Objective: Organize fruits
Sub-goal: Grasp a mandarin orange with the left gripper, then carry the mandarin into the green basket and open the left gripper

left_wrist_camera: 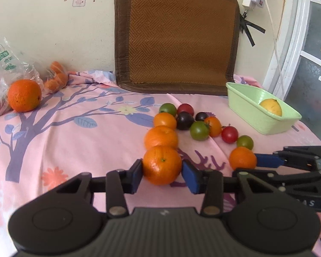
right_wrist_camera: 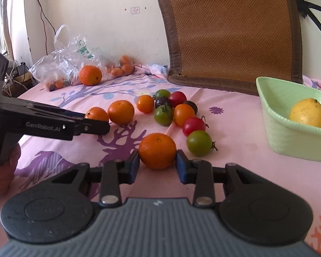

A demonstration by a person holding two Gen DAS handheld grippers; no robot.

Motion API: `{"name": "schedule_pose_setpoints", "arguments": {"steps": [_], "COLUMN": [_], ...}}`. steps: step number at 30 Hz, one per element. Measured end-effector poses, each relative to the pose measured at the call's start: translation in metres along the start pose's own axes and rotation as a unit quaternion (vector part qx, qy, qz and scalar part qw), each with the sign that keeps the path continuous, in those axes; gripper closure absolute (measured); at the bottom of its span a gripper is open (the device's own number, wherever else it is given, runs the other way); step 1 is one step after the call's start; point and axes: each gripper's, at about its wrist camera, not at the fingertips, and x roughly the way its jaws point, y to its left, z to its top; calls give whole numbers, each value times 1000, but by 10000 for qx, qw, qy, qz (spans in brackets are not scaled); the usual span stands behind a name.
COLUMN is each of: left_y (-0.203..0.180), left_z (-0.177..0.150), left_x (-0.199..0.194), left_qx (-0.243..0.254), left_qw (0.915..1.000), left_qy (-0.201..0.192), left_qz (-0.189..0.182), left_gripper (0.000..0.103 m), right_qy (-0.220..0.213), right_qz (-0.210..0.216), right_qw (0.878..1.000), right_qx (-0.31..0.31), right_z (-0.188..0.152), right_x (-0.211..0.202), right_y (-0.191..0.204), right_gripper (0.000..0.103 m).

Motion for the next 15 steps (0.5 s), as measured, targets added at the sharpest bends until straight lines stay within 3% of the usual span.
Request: {"name": "schedule_pose_setpoints", "arguments": {"steps": [5,10,15], "left_y": [-32,-63,-84], "left_z": [-12,-15,16], "left_x": [-15,3,17], "left_qx": [30,230,163], "left_qw": [9987,9968,9931], "left_qy": [-37,225,171], "left_qz": [-501,-727,-1151], "left_gripper": [63,63,63], "right_qy": [-144,-251,-766], "right_qz": [-94,-345,-1014], "right_qw": [9996,9991,9919], "right_qx": [-202,-63,60], "right_z": [-15,-27,-21], "right_x": [-24,-48,-71], "right_y": [0,-17,-52], "right_gripper": [65,65,65]}}
